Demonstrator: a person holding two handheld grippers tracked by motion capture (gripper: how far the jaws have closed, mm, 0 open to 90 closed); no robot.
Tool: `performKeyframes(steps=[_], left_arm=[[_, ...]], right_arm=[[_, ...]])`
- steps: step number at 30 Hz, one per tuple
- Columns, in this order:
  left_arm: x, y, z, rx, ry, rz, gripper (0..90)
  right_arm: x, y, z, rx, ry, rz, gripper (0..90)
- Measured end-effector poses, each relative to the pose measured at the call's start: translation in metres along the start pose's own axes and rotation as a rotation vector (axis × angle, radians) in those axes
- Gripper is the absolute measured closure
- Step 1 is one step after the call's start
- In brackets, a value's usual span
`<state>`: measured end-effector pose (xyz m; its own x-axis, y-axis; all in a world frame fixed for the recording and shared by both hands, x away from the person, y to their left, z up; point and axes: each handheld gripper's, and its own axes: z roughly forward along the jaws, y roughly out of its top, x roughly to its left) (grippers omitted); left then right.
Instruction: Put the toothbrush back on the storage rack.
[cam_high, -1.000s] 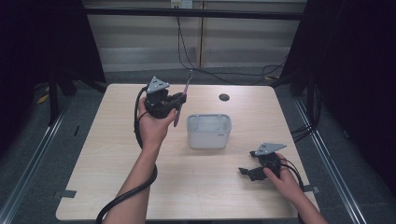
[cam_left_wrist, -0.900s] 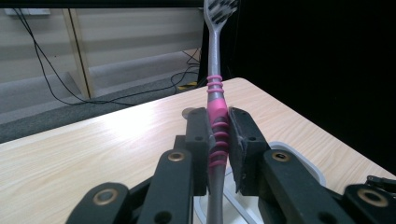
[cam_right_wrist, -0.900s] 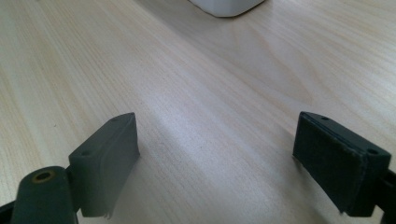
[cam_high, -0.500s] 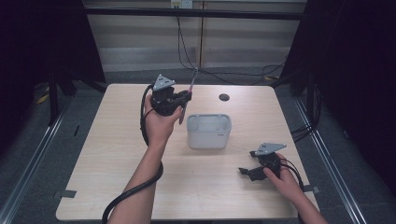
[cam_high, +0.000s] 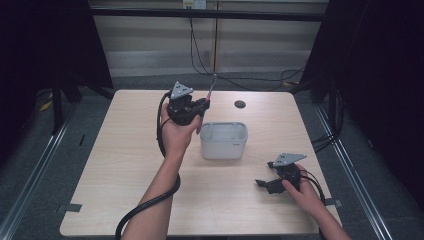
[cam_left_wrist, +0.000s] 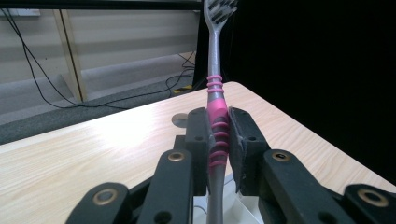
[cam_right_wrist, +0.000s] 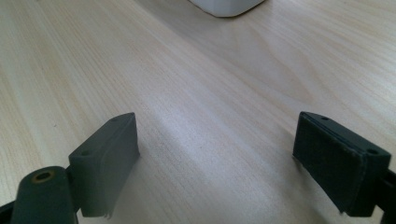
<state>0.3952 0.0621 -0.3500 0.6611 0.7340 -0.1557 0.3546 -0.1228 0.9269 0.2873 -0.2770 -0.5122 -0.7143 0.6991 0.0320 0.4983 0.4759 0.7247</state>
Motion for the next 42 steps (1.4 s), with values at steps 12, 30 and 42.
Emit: performKeyframes(steps=[12, 30, 42], left_arm=[[-0.003, -0.005, 0.006, -0.02, 0.001, -0.001, 79.0], [-0.01, -0.014, 0.019, -0.022, -0.011, -0.003, 79.0], [-0.006, -0.025, 0.022, -0.016, -0.003, -0.018, 79.0]], right_arm=[[0.0, 0.0, 0.0, 0.001, 0.0, -0.001, 13.6], [0.0, 0.0, 0.0, 0.0, 0.0, 0.0, 13.6], [0.0, 0.0, 0.0, 0.001, 0.001, -0.002, 13.6]])
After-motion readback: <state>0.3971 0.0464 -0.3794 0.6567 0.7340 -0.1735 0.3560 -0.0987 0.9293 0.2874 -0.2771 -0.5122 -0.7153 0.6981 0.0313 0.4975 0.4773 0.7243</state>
